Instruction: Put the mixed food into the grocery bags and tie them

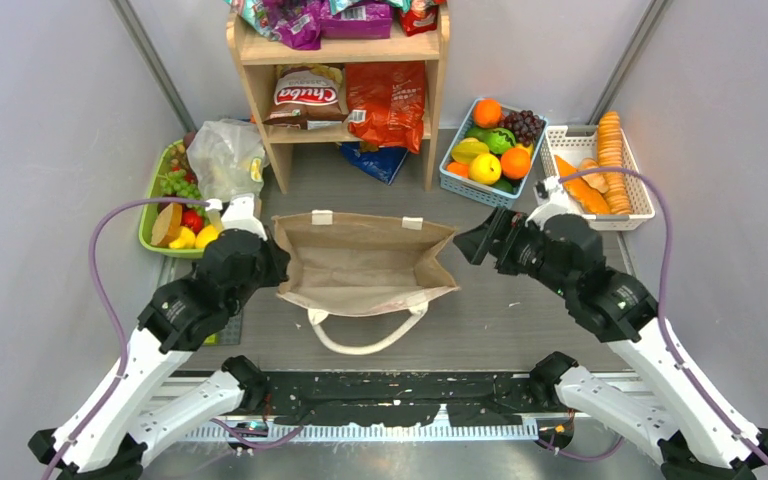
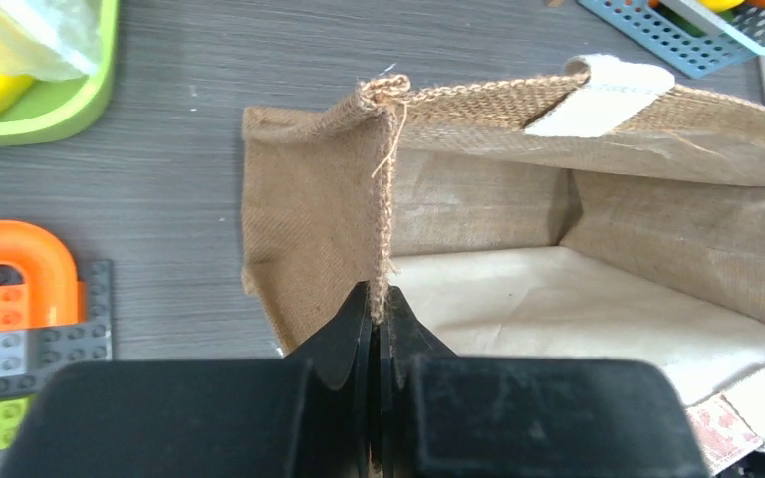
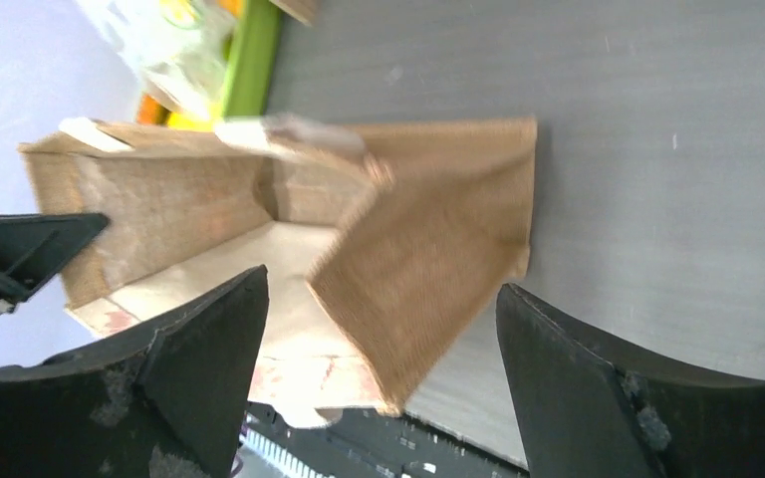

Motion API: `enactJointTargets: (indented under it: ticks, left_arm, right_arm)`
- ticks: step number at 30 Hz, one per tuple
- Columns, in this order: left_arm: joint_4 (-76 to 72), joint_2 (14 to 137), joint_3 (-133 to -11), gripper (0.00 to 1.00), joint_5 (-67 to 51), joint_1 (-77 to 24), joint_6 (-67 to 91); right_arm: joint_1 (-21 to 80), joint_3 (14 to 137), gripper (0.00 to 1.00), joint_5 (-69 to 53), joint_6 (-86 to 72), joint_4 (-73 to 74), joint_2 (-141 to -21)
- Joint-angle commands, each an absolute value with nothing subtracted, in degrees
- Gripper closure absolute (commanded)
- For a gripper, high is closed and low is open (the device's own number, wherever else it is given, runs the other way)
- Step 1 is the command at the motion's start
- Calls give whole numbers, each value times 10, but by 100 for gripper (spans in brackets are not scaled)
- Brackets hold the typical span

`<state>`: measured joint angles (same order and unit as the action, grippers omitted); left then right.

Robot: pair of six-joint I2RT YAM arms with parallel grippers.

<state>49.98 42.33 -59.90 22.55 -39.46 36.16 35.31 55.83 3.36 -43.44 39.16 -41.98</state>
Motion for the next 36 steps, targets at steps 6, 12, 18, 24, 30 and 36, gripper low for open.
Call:
enactJointTargets:
  ticks: [6, 12, 18, 24, 30, 36]
  left_arm:
    - [550, 405, -620, 100, 147, -301, 294]
    - [579, 426, -633, 97, 32, -211, 287]
    - [569, 446, -641, 97, -48, -164, 285]
    - [546, 453, -631, 98, -47, -157, 285]
    - [540, 461, -617, 99, -5, -156, 308]
    - [533, 473, -618, 99, -5, -156, 298]
  right_arm:
    - [356, 715, 10, 13, -240, 316, -555]
    - [356, 755, 13, 56, -221, 234, -678]
    - [355, 780, 19, 121, -215, 133, -786]
    - [347, 846, 23, 144, -223, 101, -894]
    - [320, 905, 25, 131, -239, 91, -971]
    - [284, 950, 29, 82, -255, 84, -1030]
